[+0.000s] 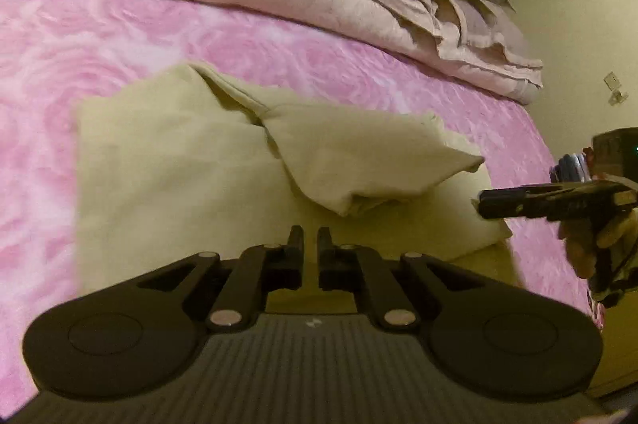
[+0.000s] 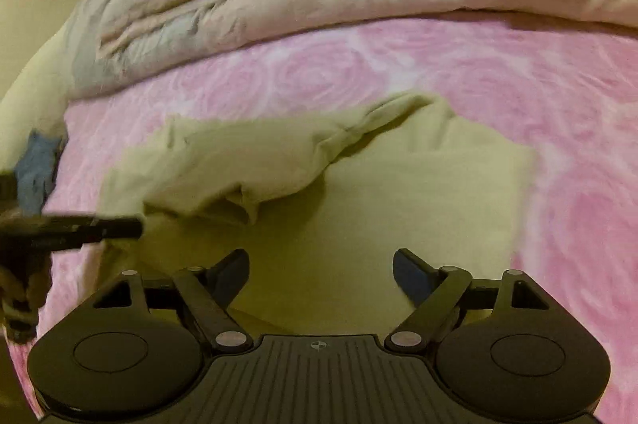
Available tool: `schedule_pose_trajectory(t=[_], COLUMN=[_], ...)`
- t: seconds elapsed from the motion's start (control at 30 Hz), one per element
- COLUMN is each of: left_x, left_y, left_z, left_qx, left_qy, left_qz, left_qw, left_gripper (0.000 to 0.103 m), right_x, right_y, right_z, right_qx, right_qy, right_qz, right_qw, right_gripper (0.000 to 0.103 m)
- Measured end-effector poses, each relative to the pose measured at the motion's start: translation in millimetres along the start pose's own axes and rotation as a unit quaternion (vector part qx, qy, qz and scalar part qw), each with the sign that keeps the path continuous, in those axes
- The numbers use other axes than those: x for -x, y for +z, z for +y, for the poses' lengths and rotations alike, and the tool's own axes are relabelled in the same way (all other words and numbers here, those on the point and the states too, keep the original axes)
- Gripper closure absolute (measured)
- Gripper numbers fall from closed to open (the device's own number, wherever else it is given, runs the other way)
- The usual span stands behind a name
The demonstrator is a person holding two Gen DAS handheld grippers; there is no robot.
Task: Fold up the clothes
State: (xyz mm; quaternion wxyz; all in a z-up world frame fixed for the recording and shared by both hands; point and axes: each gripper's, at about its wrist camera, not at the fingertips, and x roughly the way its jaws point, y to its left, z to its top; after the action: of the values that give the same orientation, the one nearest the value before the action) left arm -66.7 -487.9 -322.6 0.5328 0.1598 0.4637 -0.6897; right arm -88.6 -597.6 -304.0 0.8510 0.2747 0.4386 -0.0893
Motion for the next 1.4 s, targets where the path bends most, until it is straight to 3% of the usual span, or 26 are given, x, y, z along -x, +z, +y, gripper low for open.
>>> schedule_pose_trajectory(t=[0.07, 0.1, 0.13, 0.2, 0.23, 0.3, 0.4, 0.43, 0.53, 0.57, 0.67, 0.77, 0.87, 0.9, 0.93, 1.0, 1.23, 1.3, 1.4], left_x=[13, 13, 11, -6, -17, -37, -56, -51, -30, -26, -44, -35, -10, 2, 14, 38, 83, 100, 132], left_y=[11, 20, 29, 43, 47, 40, 11, 5, -7, -10, -26, -27, -30, -34, -40, -61, -161, -194, -236], left_z=[0, -3, -5, -12, -16, -23, -26, -27, -37, -41, -47, -51, -59, -62, -63, -63, -52, -45, -41], left_qx=[0.005, -0.001, -0.011, -0.030, -0.038, -0.053, -0.069, -0.067, -0.059, -0.062, -0.104, -0.089, -0.064, -0.055, -0.046, -0.025, 0.035, 0.026, 0.028], left_qy=[0.007, 0.012, 0.017, 0.019, 0.019, 0.022, 0.069, 0.080, 0.084, 0.085, 0.129, 0.152, 0.166, 0.166, 0.163, 0.151, 0.148, 0.156, 0.168], left_qz=[-0.035, -0.050, -0.060, -0.051, -0.043, -0.020, 0.022, 0.008, -0.035, -0.046, 0.003, 0.000, -0.007, -0.004, 0.000, 0.020, 0.103, 0.105, 0.109], left_qw=[0.9994, 0.9987, 0.9980, 0.9981, 0.9982, 0.9982, 0.9950, 0.9945, 0.9942, 0.9935, 0.9862, 0.9844, 0.9840, 0.9846, 0.9856, 0.9881, 0.9829, 0.9819, 0.9794], left_gripper=[0.099, 0.099, 0.099, 0.099, 0.099, 0.098, 0.098, 0.098, 0.098, 0.098, 0.092, 0.093, 0.093, 0.091, 0.089, 0.086, 0.084, 0.084, 0.083], right_x=[12, 17, 16, 6, -4, -23, -69, -65, -47, -52, -69, -61, -34, -22, -10, 12, 48, 53, 79], right_y=[8, 14, 23, 34, 31, 25, -11, -21, -25, -28, -36, -43, -62, -73, -86, -116, -215, -247, -288], right_z=[6, 11, 19, 36, 42, 52, 49, 54, 69, 69, 67, 75, 81, 85, 88, 95, 129, 131, 127], right_qx=[-0.017, -0.021, -0.019, -0.011, 0.001, 0.026, 0.047, 0.071, 0.093, 0.099, 0.117, 0.128, 0.088, 0.072, 0.055, 0.030, -0.044, -0.021, -0.014], right_qy=[-0.003, -0.001, -0.005, -0.016, -0.017, -0.021, -0.057, -0.063, -0.069, -0.077, -0.101, -0.110, -0.118, -0.119, -0.120, -0.132, -0.181, -0.207, -0.199], right_qz=[-0.044, -0.068, -0.085, -0.107, -0.109, -0.112, -0.029, -0.056, -0.078, -0.066, -0.033, -0.039, -0.042, -0.041, -0.041, -0.037, 0.024, 0.056, 0.073], right_qw=[0.999, 0.997, 0.996, 0.994, 0.994, 0.993, 0.997, 0.994, 0.990, 0.990, 0.987, 0.985, 0.988, 0.989, 0.990, 0.990, 0.982, 0.977, 0.977], right_gripper=[0.021, 0.031, 0.050, 0.071, 0.071, 0.072, 0.072, 0.072, 0.072, 0.072, 0.071, 0.071, 0.071, 0.069, 0.056, 0.038, 0.039, 0.039, 0.038])
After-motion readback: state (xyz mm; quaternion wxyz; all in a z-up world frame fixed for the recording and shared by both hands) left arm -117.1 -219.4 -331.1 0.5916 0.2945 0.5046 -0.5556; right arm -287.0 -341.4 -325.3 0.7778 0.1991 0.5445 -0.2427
